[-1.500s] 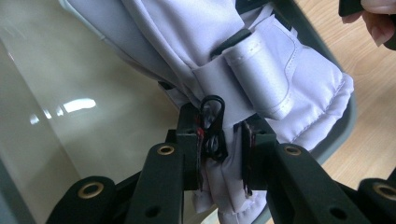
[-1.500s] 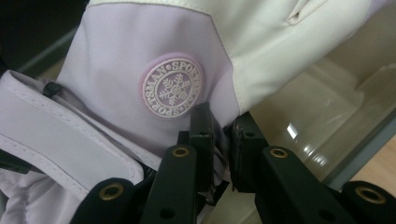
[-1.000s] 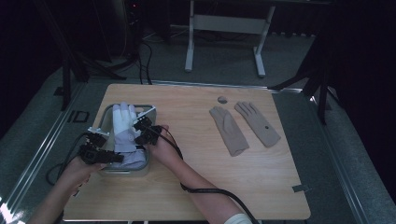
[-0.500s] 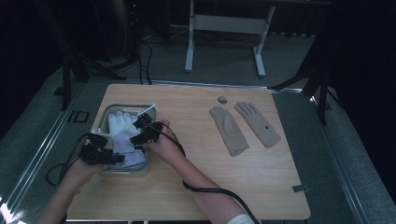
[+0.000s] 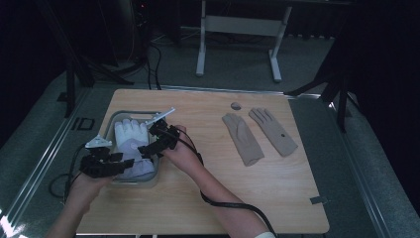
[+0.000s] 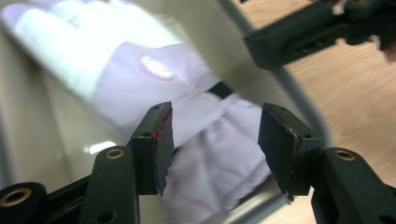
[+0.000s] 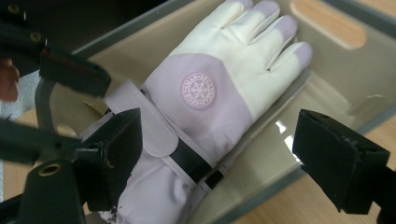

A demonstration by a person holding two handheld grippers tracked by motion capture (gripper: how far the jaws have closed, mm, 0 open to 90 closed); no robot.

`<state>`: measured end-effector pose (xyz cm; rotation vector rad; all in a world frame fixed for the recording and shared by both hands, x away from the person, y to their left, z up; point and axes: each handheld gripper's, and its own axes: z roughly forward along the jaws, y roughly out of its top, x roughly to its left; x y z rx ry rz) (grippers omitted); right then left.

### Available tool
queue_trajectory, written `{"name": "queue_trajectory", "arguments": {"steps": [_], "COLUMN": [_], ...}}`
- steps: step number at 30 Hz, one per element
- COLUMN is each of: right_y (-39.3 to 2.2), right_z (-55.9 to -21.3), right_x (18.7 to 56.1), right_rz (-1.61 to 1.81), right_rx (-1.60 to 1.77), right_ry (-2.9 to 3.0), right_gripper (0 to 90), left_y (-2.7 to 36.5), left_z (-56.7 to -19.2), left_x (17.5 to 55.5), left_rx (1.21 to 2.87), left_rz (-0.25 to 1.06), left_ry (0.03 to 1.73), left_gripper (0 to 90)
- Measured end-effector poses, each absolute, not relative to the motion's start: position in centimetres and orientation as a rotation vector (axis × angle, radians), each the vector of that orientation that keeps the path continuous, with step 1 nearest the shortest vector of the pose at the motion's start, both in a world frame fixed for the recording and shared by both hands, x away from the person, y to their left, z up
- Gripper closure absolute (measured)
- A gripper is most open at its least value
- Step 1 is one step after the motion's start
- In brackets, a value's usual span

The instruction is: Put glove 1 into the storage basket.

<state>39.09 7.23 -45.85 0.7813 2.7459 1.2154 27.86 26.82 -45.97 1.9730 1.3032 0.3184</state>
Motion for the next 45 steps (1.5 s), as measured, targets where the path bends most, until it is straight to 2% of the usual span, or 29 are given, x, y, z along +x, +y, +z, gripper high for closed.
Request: {"name": "queue_trajectory", "arguments": {"steps": [11, 26, 34, 40, 42, 45], "right_y": [3.0, -3.9, -7.6, -10.4, -11.1, -12.3], "right_z": [-44.3, -44.0, -44.3, -45.3, -45.6, -46.1], "right_x": [38.5, 38.2, 37.9, 37.6, 37.5, 37.3], "right_rz": [1.27, 1.295, 1.297, 1.253, 1.245, 1.267], "right_rx": [0.735, 0.805, 0.848, 0.869, 0.87, 0.915], "right_ry": [2.677, 2.602, 2.554, 2.555, 2.551, 2.552], "right_gripper": [14.8, 14.1, 14.0, 13.6, 13.4, 12.6], "left_y": [23.0, 16.8, 14.3, 13.0, 12.4, 11.6], "left_z": [-45.2, -45.7, -47.1, -48.4, -48.8, -49.4], "left_x": [27.1, 26.0, 25.8, 25.9, 25.9, 25.7], "left_rx": [1.964, 1.95, 1.965, 1.965, 1.957, 1.973], "left_rz": [0.352, 0.3, 0.263, 0.216, 0.208, 0.219], "left_ry": [1.193, 0.949, 0.888, 0.84, 0.83, 0.792], "left_gripper": [45.7, 45.6, 45.6, 36.4, 30.2, 16.3]}}
